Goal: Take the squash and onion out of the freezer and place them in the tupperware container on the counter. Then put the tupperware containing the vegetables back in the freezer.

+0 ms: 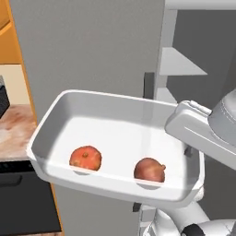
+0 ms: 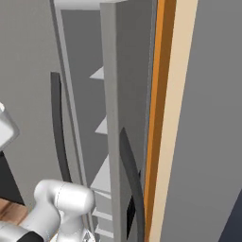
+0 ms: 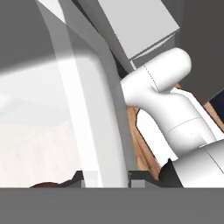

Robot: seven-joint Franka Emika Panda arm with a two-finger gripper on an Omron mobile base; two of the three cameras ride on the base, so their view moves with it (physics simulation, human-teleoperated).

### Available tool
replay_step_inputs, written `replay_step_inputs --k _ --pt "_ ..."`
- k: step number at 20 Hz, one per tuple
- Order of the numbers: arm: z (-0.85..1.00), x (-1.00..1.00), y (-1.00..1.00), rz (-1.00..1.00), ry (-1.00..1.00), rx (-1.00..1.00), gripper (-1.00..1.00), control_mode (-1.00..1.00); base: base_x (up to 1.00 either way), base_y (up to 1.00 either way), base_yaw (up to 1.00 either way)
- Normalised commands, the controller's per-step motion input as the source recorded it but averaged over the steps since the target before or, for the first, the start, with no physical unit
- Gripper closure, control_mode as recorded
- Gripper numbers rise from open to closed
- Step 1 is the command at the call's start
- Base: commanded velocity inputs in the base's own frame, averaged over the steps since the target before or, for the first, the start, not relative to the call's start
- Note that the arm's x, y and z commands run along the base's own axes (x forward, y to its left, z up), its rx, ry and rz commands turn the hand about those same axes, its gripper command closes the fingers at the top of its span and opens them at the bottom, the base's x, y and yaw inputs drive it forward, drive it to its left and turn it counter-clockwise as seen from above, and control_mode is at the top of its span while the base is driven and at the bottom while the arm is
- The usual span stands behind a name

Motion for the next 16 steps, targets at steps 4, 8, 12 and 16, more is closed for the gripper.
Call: replay_step_inputs --k 4,8,12,16 --pt "0.0 0.0 0.0 0.0 0.0 0.0 1.0 1.0 0.04 -0.49 0.07" --pt "0.13 -0.65 -0.12 0.05 -0.18 0.0 1.0 -1.0 0.0 0.0 0.0" --pt "0.36 -0.19 -0.05 -0.02 -0.14 0.0 1.0 -1.0 0.0 0.0 0.0" --pt "0.47 0.11 -0.08 -0.29 0.0 0.06 1.0 -1.0 0.0 0.0 0.0"
